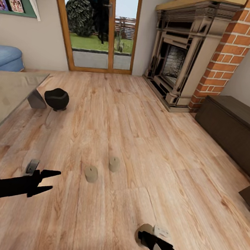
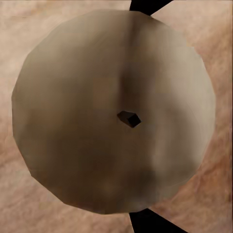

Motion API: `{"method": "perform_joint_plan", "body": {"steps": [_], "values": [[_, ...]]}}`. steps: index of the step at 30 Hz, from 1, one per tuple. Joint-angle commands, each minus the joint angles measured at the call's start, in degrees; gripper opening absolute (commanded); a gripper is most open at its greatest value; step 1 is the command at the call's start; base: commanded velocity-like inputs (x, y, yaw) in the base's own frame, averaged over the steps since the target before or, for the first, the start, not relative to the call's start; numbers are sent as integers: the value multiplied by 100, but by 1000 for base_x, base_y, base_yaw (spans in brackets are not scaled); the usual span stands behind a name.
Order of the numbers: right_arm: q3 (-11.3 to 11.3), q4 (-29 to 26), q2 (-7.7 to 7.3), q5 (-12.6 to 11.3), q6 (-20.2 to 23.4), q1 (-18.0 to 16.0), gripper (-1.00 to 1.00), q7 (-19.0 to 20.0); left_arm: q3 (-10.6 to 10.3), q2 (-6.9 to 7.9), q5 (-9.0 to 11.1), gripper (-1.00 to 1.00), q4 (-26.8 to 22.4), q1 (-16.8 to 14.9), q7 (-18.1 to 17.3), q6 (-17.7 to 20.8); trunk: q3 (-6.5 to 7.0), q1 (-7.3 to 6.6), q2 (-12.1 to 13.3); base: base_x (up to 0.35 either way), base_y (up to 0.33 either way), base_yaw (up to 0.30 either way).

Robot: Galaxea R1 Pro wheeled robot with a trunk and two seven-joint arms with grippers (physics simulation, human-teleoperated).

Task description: Place each of the two pumpkins and all three candles from the living room inside a cabinet in the living room (use any cabinet), then make sure every cabinet is closed, and position the cauldron so it is next to a table in the living room.

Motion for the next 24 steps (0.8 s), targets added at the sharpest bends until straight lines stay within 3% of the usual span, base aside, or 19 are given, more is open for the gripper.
{"method": "perform_joint_plan", "body": {"steps": [1,3,6,11,15,19,24], "values": [[26,-262,-6,-32,327,-1,-100,-85,5,2,7,100,-1,-2,62,11,18,-3,0,0,0,0],[3,-832,-5,-55,949,8,-100,-332,11,-2,-127,100,2,-2,71,6,62,-8,3,0,0,0],[-17,-1564,-5,-83,1622,13,-100,-1055,17,-5,-307,100,3,-2,80,-3,129,-16,7,0,0,0],[-20,-1901,-5,-93,2392,-13,-100,-1829,88,-8,-534,100,4,-2,100,-16,239,-29,13,0,0,0],[-23,-1995,-5,-111,2731,-20,-100,-1905,145,-12,-821,100,5,-2,103,-23,328,-39,19,0,0,0],[16,-2139,-7,-92,2784,-21,-100,-1909,171,-20,-1019,100,3,-2,128,-35,417,-50,24,0,0,0],[13,-2200,-13,-90,2937,-21,-100,-1910,169,-70,-1565,100,4,-2,150,-48,527,-62,31,0,0,0]]}}
